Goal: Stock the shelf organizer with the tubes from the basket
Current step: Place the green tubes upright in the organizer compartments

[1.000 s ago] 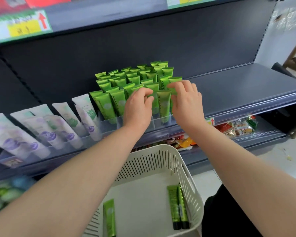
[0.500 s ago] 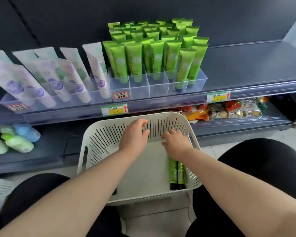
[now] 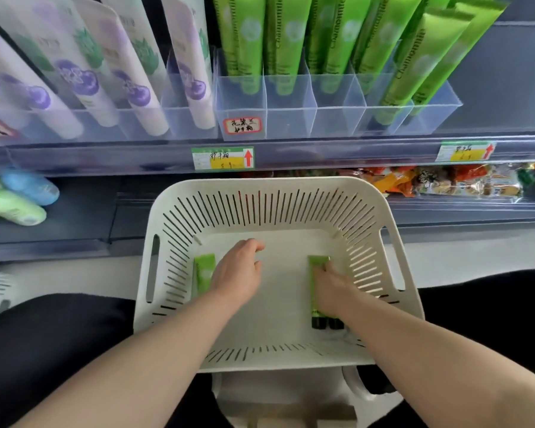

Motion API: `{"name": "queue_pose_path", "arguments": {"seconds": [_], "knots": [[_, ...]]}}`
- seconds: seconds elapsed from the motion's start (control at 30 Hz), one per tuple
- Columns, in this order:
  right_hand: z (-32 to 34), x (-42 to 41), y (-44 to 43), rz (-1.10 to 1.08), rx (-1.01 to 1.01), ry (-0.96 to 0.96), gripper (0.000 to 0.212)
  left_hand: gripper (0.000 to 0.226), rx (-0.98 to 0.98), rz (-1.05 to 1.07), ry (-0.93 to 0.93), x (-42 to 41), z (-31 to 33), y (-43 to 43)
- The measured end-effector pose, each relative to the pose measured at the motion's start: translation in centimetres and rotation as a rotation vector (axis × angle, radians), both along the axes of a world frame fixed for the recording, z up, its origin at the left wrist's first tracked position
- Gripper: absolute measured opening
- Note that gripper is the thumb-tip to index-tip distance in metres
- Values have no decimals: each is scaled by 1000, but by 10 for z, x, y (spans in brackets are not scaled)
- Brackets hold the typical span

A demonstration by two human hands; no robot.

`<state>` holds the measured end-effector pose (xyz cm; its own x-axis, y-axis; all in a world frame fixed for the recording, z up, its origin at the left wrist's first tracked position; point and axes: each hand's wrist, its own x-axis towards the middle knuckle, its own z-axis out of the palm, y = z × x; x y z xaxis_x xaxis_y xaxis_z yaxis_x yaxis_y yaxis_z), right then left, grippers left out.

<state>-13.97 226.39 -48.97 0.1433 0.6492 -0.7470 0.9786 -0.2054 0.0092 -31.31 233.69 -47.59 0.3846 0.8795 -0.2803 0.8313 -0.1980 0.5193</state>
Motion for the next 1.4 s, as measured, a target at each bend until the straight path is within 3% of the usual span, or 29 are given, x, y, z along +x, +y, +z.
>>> {"name": "queue_pose_path", "arguments": {"seconds": [0.2, 0.3, 0.4, 0.57, 0.7, 0.93, 1.23, 1.33, 1.4], "knots": [[0, -22, 12, -73, 168, 252, 33, 41, -96, 60, 60, -10, -9, -4], [-3, -19, 18, -175, 221, 225, 32, 43, -138, 83, 140, -16, -12, -3], [-7, -19, 23, -129, 215, 177, 48, 41, -178, 87, 194, -21, -14, -2], [-16, -41, 27, -89, 212, 260, 62, 40, -222, 80, 292, -20, -19, -2], [-28, -46, 26, 37, 170, 177, 81, 37, -244, 5, 356, -13, -22, -5], [-16, -20, 32, -91, 129, 207, 31, 50, -276, -256, 393, -7, -32, -2], [2, -12, 22, -237, 236, 308, 24, 23, -256, -410, 396, 1, -30, -7], [6, -13, 24, -256, 266, 307, 25, 10, -178, -415, 358, 4, -23, -3], [9, -12, 28, -295, 299, 310, 27, 13, -85, -437, 320, 4, -23, -1]]}}
